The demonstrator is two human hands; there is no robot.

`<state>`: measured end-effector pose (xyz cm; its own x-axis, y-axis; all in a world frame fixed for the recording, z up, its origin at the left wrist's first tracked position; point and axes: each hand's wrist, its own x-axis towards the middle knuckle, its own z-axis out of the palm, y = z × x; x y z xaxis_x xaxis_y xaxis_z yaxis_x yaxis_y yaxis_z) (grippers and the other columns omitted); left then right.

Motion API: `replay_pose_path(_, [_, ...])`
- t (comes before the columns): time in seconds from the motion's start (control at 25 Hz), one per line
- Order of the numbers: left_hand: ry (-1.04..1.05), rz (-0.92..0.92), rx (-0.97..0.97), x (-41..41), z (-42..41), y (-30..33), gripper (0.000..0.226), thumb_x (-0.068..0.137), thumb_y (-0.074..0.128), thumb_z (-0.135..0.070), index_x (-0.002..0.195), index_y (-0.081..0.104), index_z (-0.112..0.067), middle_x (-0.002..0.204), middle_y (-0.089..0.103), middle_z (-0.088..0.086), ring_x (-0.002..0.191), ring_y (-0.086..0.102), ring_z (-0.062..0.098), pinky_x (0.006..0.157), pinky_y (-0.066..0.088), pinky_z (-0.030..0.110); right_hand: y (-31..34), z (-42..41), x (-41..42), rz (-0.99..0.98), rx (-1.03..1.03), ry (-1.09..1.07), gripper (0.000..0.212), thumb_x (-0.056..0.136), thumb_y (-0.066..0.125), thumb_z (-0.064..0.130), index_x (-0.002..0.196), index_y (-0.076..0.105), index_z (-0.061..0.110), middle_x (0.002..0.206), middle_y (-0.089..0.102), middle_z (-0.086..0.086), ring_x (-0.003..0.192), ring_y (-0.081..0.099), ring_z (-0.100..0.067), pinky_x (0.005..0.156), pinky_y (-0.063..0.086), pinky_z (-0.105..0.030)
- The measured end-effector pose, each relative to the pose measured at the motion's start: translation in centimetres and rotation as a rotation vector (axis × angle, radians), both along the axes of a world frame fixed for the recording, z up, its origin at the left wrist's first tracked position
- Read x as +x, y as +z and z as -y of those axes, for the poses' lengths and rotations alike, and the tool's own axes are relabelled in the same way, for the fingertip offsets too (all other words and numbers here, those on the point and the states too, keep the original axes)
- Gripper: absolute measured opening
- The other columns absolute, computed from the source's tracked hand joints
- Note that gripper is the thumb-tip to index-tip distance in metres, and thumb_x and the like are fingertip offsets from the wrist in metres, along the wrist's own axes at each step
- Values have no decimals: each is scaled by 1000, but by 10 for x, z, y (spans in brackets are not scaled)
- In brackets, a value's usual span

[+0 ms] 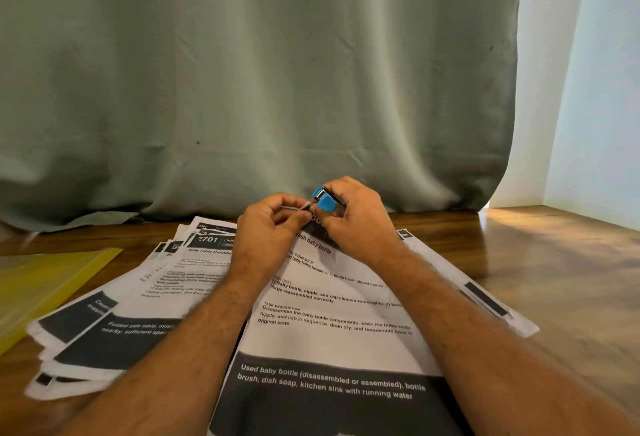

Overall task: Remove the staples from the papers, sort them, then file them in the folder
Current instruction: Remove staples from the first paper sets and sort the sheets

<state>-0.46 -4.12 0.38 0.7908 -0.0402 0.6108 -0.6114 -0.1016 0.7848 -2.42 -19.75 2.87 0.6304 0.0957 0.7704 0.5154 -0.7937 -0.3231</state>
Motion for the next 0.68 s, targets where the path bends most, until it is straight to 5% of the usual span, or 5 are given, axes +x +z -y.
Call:
replay_pose_path(0.48, [51,51,-38,-1,-2,3,5,87,76,-18,90,78,-21,80,78,-3,75,75,13,70,60,26,3,1,1,17,70,-25,7,92,65,23,96,64,18,91,54,7,79,52,-7,73,46,-18])
replay_pose_path(0.68, [96,45,-50,2,-2,3,3,86,78,-20,86,77,-23,78,77,-4,75,75,12,69,59,25,4,3,2,-14,79,-37,22,89,70,33,106,66,19,100,61,5,89,57,-10,81,48,-22])
